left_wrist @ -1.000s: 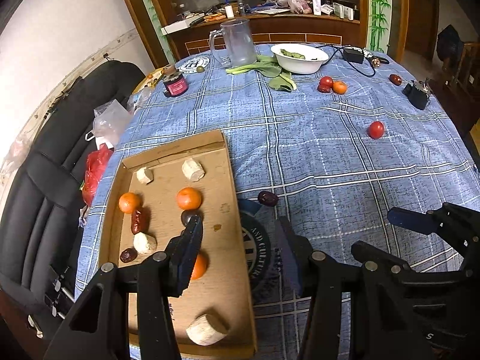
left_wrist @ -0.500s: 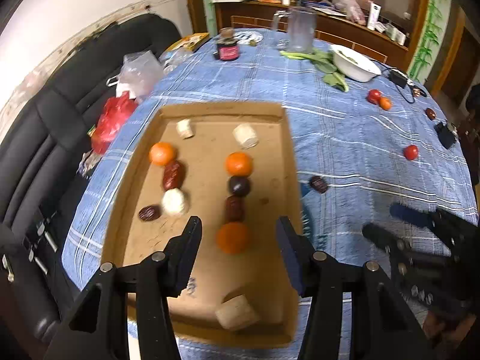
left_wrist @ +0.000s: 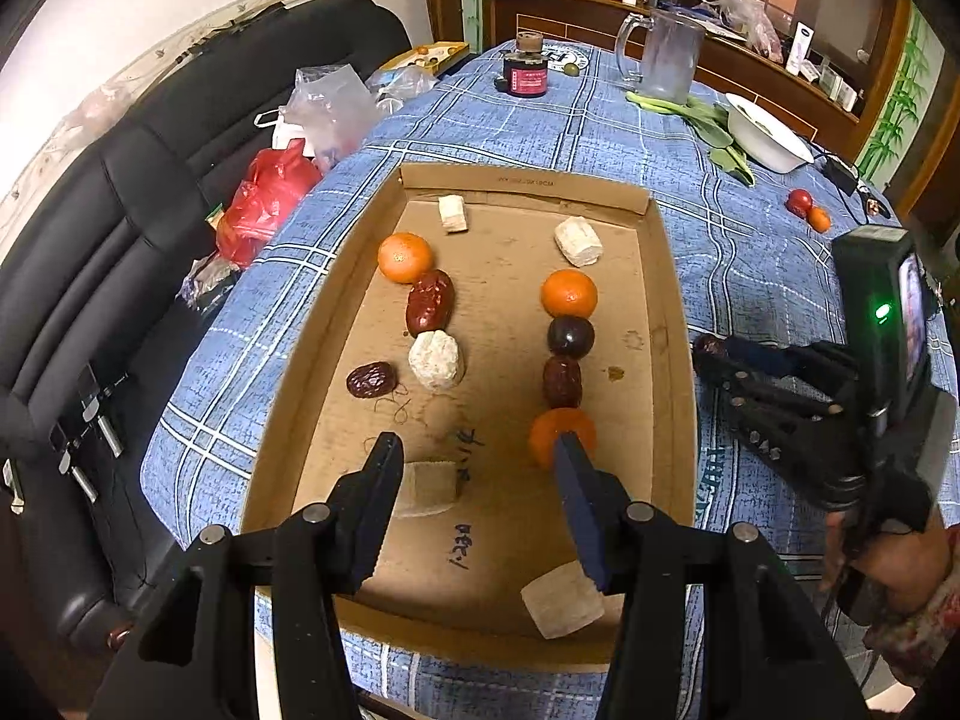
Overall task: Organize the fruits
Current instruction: 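Move both open tools toward the dark date and red tomato on the table, then grasp a dark date with the left tool while the right tool grasps a red tomato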
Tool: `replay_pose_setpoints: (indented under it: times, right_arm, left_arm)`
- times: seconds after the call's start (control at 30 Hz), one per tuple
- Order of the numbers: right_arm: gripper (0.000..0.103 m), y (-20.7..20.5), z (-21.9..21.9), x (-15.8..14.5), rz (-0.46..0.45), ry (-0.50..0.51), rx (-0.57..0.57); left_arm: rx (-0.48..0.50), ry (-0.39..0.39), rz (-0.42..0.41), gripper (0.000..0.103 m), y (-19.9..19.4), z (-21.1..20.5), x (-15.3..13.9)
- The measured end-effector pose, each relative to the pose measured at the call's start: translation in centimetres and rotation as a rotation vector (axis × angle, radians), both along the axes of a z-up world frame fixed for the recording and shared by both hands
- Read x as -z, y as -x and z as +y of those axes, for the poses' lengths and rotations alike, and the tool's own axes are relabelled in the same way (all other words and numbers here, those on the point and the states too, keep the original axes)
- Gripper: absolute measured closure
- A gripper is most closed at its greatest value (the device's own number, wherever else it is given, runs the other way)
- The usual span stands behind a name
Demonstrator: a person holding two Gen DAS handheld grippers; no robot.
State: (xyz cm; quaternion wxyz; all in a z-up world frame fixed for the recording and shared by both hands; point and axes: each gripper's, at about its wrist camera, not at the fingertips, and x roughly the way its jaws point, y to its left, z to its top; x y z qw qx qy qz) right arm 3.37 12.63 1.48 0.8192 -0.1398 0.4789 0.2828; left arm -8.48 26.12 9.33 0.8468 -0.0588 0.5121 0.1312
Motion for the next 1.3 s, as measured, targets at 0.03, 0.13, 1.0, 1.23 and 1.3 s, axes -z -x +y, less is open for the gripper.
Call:
replay_pose_setpoints:
  times: [0.03,0.13,1.0,1.23,1.3]
  right_arm:
    - [0.078,0.1,0.0,0.0,-0.012,0.001,0.001]
    - [0.082,-0.2,-1.1,-0.1,0.008,-0.028,0.039]
    - [0.058,-4.6,-22.2,-2.7,0.039,-0.195,0.520]
    - [0.058,-6.5,-23.4,-1.6,0.051,-0.173,0.528]
    - [0.058,-7.0,-23.2,-1.2,0.051,-0.160,0.520]
  left_arm:
    - [0.005,0.002,0.000,0.052,-0.2,-0.1,0.0]
    - [0.031,0.013,-0.003,0.052,-1.1,-0.8,0.0]
    - [0.405,0.268,0.016,0.052,-11.8,-15.3,5.3]
    - [0.433,0.337,-0.001,0.053,-14.1,-17.3,6.3]
    - [0.438,0.331,0.006,0.053,-14.7,-17.8,6.7]
